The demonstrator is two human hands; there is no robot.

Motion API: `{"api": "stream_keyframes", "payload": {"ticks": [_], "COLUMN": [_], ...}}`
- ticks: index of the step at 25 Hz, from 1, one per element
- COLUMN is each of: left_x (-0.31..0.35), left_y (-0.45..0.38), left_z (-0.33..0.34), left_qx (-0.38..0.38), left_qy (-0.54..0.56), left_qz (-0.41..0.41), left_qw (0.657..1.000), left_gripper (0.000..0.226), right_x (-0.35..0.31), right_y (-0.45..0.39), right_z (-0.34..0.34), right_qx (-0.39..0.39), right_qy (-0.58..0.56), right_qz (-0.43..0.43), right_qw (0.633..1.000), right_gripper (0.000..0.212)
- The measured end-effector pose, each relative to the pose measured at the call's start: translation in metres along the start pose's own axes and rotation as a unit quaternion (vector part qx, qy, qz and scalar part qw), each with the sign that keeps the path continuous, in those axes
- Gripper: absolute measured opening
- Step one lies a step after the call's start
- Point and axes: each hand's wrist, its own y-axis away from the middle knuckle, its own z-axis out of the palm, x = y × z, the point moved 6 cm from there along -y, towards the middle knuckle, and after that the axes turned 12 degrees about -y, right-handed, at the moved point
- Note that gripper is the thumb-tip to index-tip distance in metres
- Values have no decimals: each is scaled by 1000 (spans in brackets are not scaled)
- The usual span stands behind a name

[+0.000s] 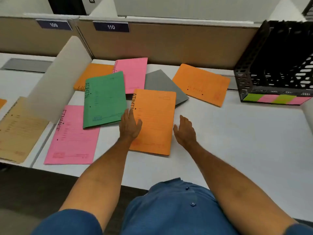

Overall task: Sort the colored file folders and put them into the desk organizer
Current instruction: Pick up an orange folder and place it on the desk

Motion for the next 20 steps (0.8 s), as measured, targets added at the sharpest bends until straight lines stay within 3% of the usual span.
{"api": "stream_keyframes", "payload": {"ticks": [4, 10, 13, 20], "left_x": [-29, -49, -50, -39], "left_y": [10, 2, -6, 2], "left_z": [29, 42, 43, 54], "left_qx": [-119, -115, -111, -140], "left_qy": [28, 178, 288, 471], "left_qz": [-75, -132, -179, -240], "left_qw": [990, 968, 934, 837], "left_gripper": [72, 54, 43, 30], "right_x": [8, 8, 7, 15], "right_y": [7, 7, 6, 10], "right_z": [26, 47, 53, 32], "right_qx": [-28, 7, 41, 88], "right_qy": [-104, -322, -387, -401], "right_qz": [92, 218, 245, 227], "right_qw": [990, 921, 888, 883], "right_gripper": [57, 42, 41, 50]}}
